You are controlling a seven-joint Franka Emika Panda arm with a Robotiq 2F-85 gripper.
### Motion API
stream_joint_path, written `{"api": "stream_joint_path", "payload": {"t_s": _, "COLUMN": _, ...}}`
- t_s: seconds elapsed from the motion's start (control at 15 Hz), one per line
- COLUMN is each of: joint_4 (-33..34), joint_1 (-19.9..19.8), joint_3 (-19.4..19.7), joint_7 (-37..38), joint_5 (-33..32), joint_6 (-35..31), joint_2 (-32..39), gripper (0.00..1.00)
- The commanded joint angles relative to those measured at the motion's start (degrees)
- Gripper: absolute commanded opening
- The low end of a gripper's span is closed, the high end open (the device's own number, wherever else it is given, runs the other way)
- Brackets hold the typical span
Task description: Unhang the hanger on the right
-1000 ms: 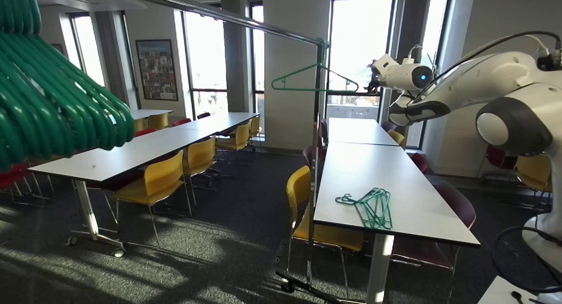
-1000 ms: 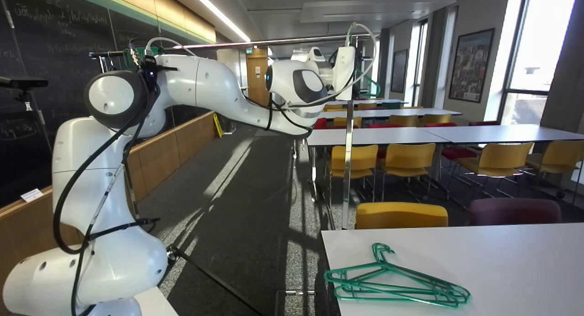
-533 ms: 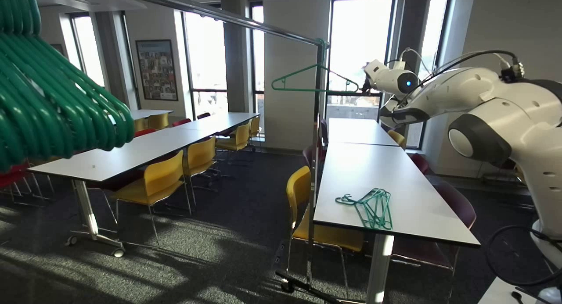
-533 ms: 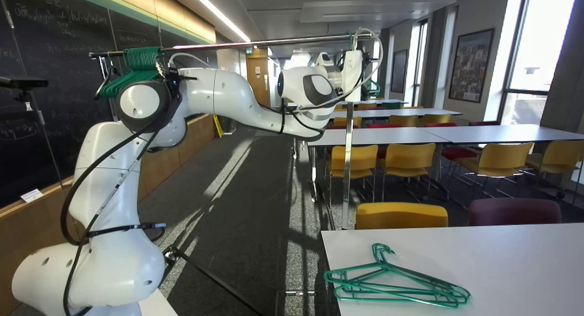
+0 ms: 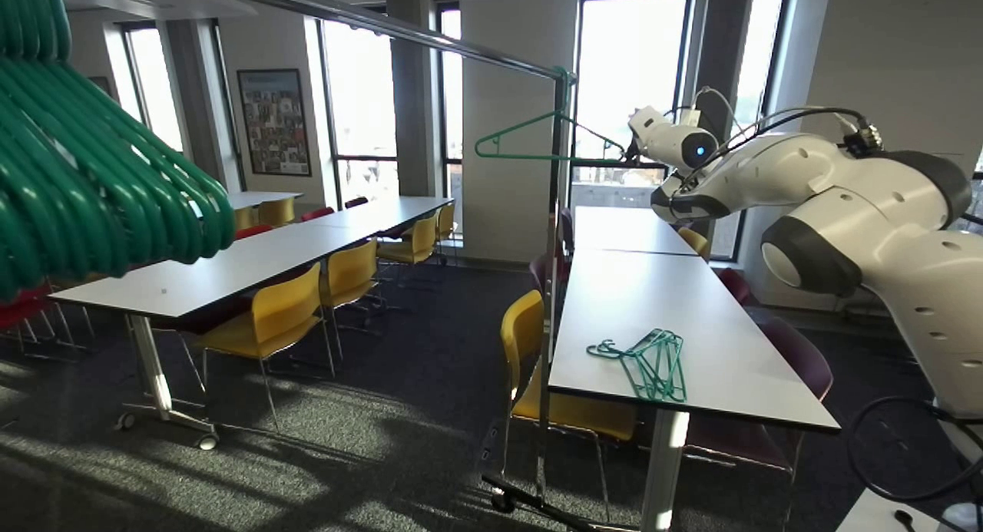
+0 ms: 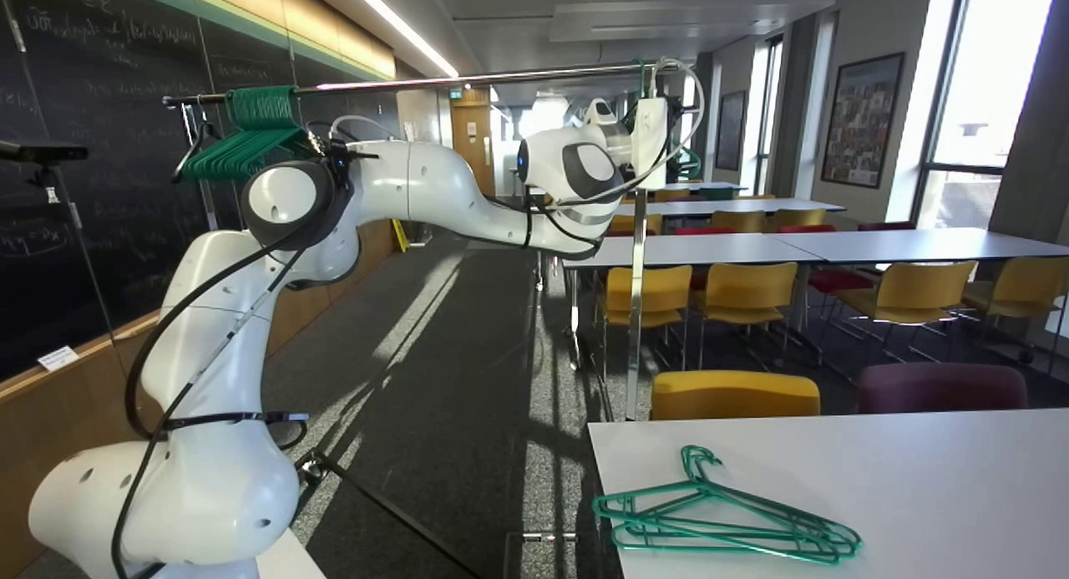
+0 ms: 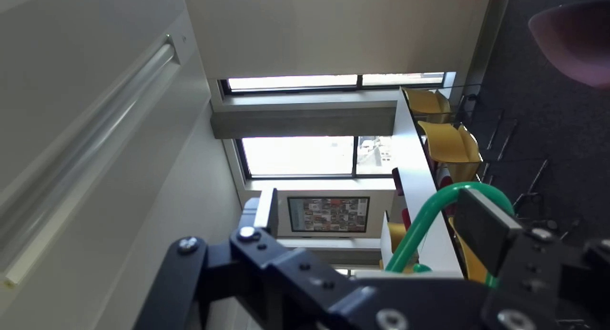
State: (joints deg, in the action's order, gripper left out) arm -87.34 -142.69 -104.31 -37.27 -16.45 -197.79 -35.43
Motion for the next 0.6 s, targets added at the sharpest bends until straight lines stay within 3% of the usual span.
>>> {"api": "stream_joint_path", "payload": {"t_s": 0.0, "joint_4": 3.58, "joint_1": -2.38, "joint_3": -0.56, "joint_7": 0.97, "joint_5": 2.10, "joint_6": -0.32, "joint_2": -2.33, "gripper": 1.00}}
{"api": "stream_joint_path", "payload": {"t_s": 0.53, "joint_4": 3.70, "joint_1": -2.01, "joint_3": -2.39, "joint_7": 1.12, "joint_5": 3.14, "joint_6": 0.61, "joint_2": -1.94, "gripper": 1.00}}
